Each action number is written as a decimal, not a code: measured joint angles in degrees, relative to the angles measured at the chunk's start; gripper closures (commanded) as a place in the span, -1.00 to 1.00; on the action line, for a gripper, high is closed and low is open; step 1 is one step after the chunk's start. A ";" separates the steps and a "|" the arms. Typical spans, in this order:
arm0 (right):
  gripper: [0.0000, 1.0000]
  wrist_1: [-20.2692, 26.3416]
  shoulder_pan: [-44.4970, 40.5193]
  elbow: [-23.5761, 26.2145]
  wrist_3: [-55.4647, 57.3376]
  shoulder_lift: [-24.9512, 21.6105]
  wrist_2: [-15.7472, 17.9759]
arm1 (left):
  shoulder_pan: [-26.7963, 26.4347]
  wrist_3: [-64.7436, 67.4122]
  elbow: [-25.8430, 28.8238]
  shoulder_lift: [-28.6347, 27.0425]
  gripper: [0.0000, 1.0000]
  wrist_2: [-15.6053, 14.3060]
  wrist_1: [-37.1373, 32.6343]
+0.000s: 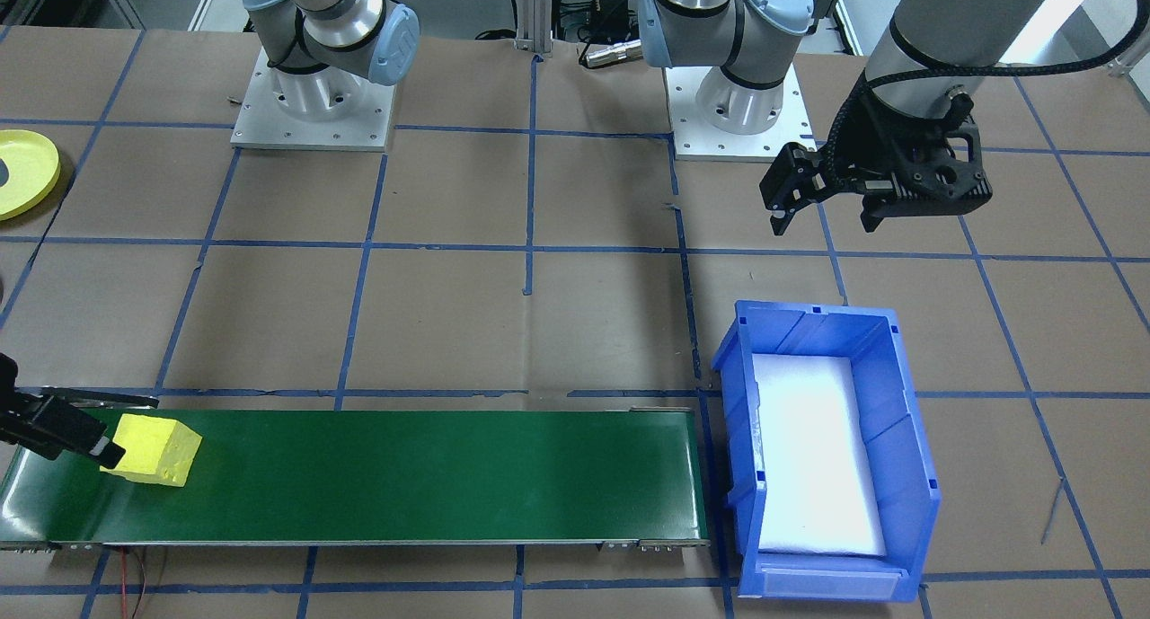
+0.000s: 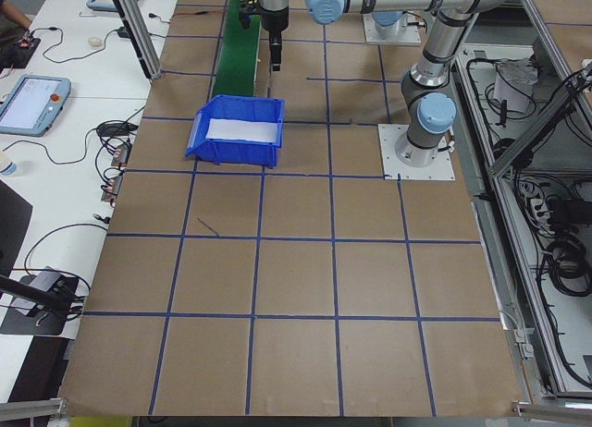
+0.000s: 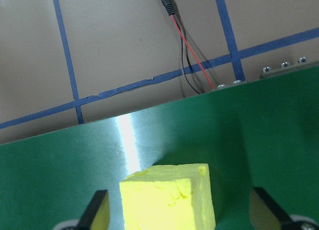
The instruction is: Move block left to right into plate
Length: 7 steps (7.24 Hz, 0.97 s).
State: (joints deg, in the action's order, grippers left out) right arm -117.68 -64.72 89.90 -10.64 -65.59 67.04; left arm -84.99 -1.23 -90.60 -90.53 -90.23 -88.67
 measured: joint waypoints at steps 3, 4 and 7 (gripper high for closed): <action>-0.92 -0.24 -0.10 0.52 0.22 2.44 0.84 | 0.00 0.00 0.06 0.00 -1.00 -0.03 -0.01; -0.57 -0.23 -0.09 0.62 0.19 2.87 2.15 | 0.00 0.00 0.06 0.00 -1.00 -0.03 -0.01; 0.26 -0.15 0.03 0.40 -0.16 3.21 7.84 | 0.43 -0.15 0.23 0.06 -1.00 -0.11 0.23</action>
State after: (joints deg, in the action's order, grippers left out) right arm -117.82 -64.69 90.30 -10.81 -62.38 74.88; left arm -84.56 -1.38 -90.37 -90.47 -90.35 -88.44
